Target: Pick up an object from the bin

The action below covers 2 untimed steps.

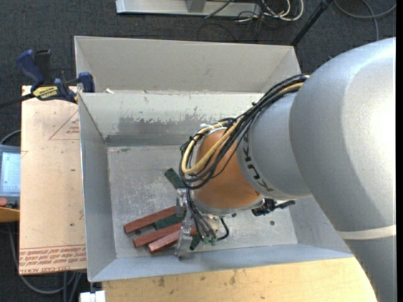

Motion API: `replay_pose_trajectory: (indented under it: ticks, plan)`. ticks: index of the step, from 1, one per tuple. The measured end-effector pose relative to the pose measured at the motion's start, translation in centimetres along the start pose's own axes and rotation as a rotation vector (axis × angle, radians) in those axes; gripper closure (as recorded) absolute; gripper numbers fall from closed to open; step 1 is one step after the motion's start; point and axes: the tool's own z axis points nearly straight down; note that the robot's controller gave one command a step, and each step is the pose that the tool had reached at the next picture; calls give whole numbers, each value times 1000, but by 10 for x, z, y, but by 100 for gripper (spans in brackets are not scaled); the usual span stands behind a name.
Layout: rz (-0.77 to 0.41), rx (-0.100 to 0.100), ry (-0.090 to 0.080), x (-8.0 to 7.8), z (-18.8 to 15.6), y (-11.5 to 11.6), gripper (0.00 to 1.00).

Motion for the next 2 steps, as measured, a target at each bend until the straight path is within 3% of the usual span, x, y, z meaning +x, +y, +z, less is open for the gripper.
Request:
replay_pose_trajectory:
  ticks: [1, 2]
  plan:
    - [-1, 2, 7, -2, -1, 1, 0]
    - [-1, 2, 9, -2, -2, 1, 100]
